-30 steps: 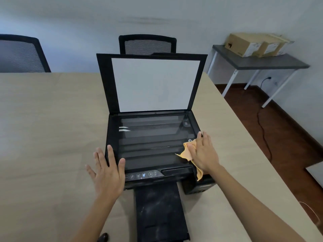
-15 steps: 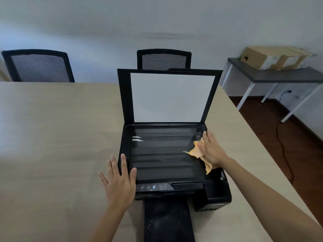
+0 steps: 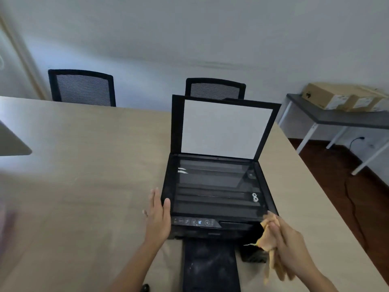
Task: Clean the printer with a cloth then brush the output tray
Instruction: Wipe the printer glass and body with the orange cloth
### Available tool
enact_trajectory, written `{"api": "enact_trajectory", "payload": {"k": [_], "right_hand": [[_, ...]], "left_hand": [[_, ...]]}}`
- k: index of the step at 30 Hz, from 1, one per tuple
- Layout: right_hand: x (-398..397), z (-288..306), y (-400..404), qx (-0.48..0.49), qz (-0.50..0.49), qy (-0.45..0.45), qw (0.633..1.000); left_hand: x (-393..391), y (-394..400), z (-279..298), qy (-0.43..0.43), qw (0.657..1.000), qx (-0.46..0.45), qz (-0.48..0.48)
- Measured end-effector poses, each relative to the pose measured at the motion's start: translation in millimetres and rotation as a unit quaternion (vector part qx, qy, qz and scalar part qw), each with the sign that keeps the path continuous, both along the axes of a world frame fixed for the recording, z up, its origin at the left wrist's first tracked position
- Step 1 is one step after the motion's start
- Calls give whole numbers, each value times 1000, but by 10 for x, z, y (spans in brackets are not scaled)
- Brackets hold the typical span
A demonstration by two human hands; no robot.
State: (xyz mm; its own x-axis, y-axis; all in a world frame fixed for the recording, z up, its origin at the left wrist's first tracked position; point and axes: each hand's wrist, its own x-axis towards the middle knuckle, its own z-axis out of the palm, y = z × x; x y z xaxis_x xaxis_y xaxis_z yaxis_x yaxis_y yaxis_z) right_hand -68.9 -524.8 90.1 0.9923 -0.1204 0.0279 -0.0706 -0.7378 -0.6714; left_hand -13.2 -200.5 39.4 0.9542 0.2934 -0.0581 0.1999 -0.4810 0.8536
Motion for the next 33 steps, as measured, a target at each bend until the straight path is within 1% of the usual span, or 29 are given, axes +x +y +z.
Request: {"api": "enact_trajectory", "payload": {"k": [2, 4, 5, 6, 7, 8, 9, 10, 11, 12, 14, 15, 16, 17, 18, 19, 20, 21, 22, 23, 24, 25, 26, 27, 28, 29, 30, 32, 33], "right_hand": [[-139, 244, 356, 48, 13, -55, 997], [-238, 386, 801, 125, 58, -62, 989], [-263, 423, 1012, 156, 90, -58, 982], [-279, 428, 1234, 175, 120, -49, 976], [-291, 412, 1432, 186, 149, -39, 970], [-301, 386, 1610, 192, 175, -28, 965], [-309, 329, 1789, 186, 206, -10, 961], [-325, 266, 1943, 168, 240, 11, 956], [-348, 224, 2067, 147, 275, 34, 949], [-371, 195, 2156, 129, 311, 61, 940], [-392, 159, 2209, 138, 347, 88, 923], [-386, 158, 2165, 161, 334, 82, 925], [-366, 162, 2095, 183, 302, 70, 933], [-324, 157, 1996, 199, 255, 54, 945], [-274, 169, 1851, 202, 198, 28, 959], [-207, 169, 1697, 185, 137, 0, 973], [-139, 161, 1497, 149, 71, -28, 986], [-74, 159, 1308, 104, 12, -48, 993], [-5, 141, 1102, 60, -43, -54, 996], [77, 97, 883, 19, -80, -52, 995], [150, 45, 663, -21, -106, -39, 993], [214, -20, 464, -60, -129, -10, 990], [275, -109, 277, -98, -148, 21, 984], [339, -220, 108, -126, -157, 50, 978], [405, -327, -33, -136, -166, 77, 974], [457, -386, -95, -126, -169, 101, 972], [493, -405, -94, -111, -167, 120, 972], [538, -402, -17, -84, -168, 139, 972], [557, -410, 10, -74, -174, 134, 973]], "left_hand": [[-217, -33, 96, -49, 998, -41, 15], [-475, -86, 218, -74, 992, -104, 11], [-592, -133, 327, -60, 986, -153, -6], [-697, -145, 460, -21, 973, -227, -31], [-770, -164, 568, 27, 943, -326, -61], [-823, -165, 630, 73, 892, -439, -84], [-874, -119, 647, 109, 826, -548, -75], [-918, -65, 649, 134, 774, -617, -44], [-954, -25, 651, 145, 732, -665, -21], [-997, 23, 645, 148, 710, -689, -2], [-1082, 98, 568, 154, 695, -702, 35], [-1105, 155, 467, 154, 677, -717, 58], [-1113, 205, 407, 147, 669, -724, 77], [-1096, 264, 289, 137, 688, -701, 129], [-1066, 308, 197, 125, 728, -649, 183], [-1016, 342, 135, 93, 783, -569, 234], [-954, 354, 143, 41, 838, -474, 266], [-862, 357, 180, -16, 892, -373, 256], [-762, 354, 202, -72, 932, -285, 212], [-618, 321, 186, -106, 957, -229, 141], [-471, 241, 176, -116, 975, -181, 59], [-305, 175, 20, -105, 988, -107, -33], [-145, 110, -35, -78, 992, -13, -101], [-7, 78, -142, -51, 987, 93, -121], [131, 42, -158, -13, 980, 155, -127], [243, 29, -140, 22, 977, 174, -120], [335, 38, -101, 55, 978, 167, -113], [544, 67, -46, 101, 981, 131, -98], [664, 78, 1, 115, 984, 106, -88]]}}
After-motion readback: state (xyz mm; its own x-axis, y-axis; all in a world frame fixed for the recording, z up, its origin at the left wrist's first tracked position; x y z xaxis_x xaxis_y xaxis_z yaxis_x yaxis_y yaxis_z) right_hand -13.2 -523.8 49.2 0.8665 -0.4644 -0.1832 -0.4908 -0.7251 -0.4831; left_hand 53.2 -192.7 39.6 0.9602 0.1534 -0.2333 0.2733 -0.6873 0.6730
